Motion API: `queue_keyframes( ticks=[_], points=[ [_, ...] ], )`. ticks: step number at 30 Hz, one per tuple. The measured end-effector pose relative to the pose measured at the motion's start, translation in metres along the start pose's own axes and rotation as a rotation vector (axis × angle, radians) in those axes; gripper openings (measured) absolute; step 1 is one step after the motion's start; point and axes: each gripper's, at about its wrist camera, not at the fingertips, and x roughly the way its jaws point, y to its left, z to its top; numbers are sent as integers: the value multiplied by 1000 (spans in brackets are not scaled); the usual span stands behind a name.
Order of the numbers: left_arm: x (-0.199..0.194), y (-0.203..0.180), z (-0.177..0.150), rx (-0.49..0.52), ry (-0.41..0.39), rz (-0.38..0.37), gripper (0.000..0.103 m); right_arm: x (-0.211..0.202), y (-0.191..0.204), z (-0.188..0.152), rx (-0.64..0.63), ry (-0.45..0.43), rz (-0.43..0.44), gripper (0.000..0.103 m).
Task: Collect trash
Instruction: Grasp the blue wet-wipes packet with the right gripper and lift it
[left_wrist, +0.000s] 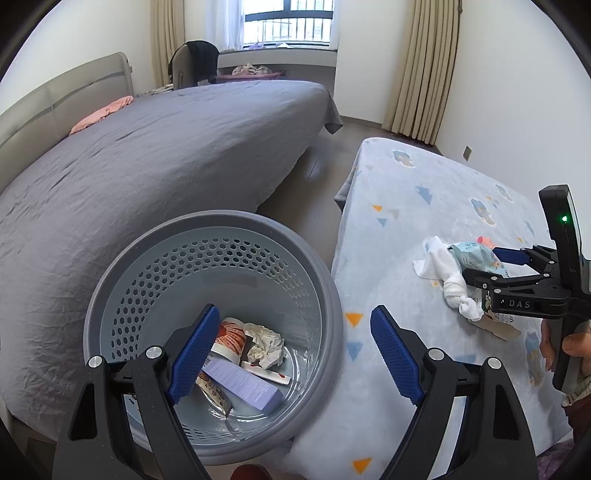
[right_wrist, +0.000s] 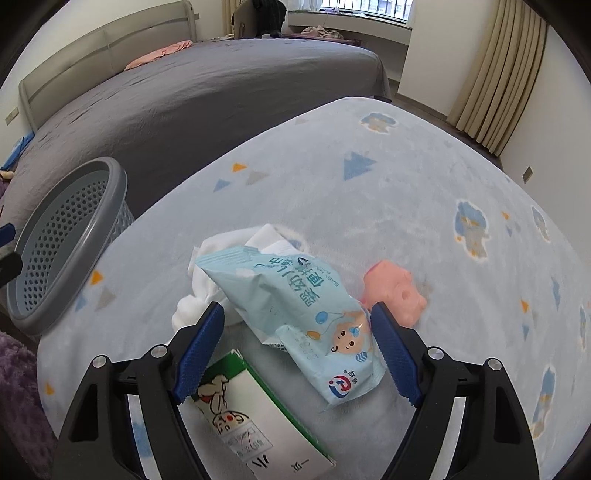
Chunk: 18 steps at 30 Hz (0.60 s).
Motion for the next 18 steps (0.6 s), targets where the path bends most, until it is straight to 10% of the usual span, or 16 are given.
queue_keyframes(
  ticks=[8, 18],
  points=[
    [-2, 2, 0, -4, -4, -10, 82, -7, -5, -3, 31, -24, 2, 55],
    [-8, -8, -2, 9, -16, -32, 82, -50, -26, -18, 226, -127, 43, 53]
  ],
)
